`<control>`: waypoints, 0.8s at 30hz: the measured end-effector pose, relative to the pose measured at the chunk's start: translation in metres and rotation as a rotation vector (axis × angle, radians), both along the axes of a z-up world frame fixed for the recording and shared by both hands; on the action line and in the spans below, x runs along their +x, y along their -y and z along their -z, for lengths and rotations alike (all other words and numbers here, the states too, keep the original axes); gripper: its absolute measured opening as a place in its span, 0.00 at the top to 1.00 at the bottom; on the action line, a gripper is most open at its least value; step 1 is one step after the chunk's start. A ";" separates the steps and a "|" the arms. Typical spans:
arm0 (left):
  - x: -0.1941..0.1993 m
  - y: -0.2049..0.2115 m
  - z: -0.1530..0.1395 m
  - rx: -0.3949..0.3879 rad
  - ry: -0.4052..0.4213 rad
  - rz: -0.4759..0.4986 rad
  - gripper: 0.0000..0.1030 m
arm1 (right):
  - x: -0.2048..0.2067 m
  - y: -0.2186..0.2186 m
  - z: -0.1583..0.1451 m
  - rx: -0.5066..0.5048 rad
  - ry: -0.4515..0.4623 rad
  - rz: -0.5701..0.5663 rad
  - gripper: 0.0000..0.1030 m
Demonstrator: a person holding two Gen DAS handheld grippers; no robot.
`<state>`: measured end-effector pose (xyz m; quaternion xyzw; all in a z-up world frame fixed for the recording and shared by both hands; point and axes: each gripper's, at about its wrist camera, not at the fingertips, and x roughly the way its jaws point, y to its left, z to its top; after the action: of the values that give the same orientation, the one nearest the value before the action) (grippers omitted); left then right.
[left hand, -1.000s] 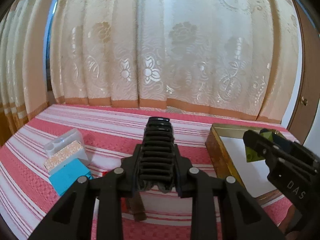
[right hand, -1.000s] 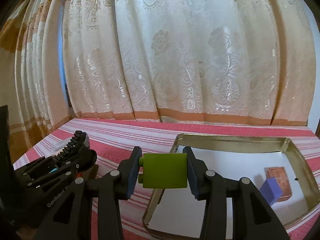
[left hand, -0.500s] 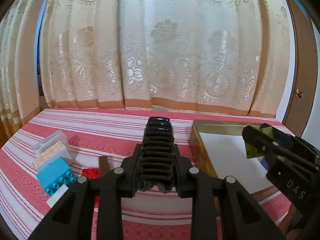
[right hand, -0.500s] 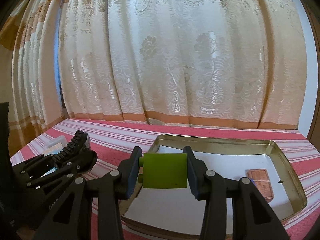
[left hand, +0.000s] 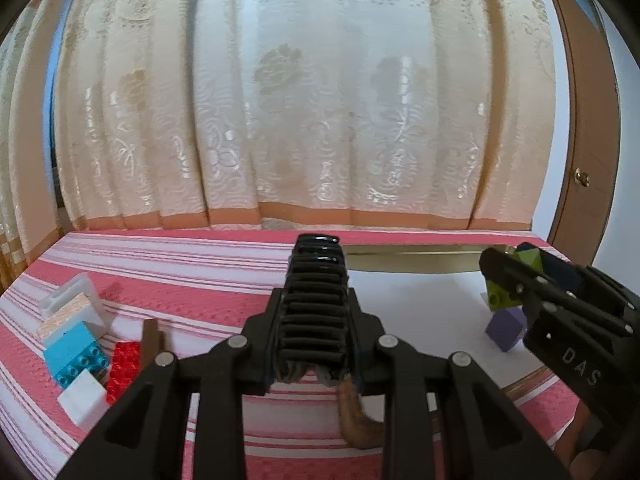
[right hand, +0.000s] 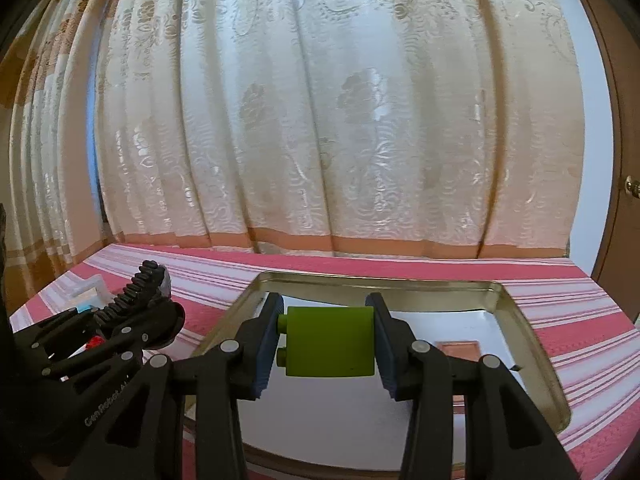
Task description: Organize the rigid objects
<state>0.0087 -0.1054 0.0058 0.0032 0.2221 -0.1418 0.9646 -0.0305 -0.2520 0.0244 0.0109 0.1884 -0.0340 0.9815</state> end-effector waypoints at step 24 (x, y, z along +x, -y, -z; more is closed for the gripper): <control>-0.002 0.072 0.000 0.039 -0.001 0.094 0.75 | -0.006 0.060 0.000 0.001 -0.002 0.103 0.56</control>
<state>0.0065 -0.1776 0.0060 0.0326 0.2250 -0.1827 0.9565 -0.0368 -0.3118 0.0249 0.0209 0.1885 -0.0843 0.9782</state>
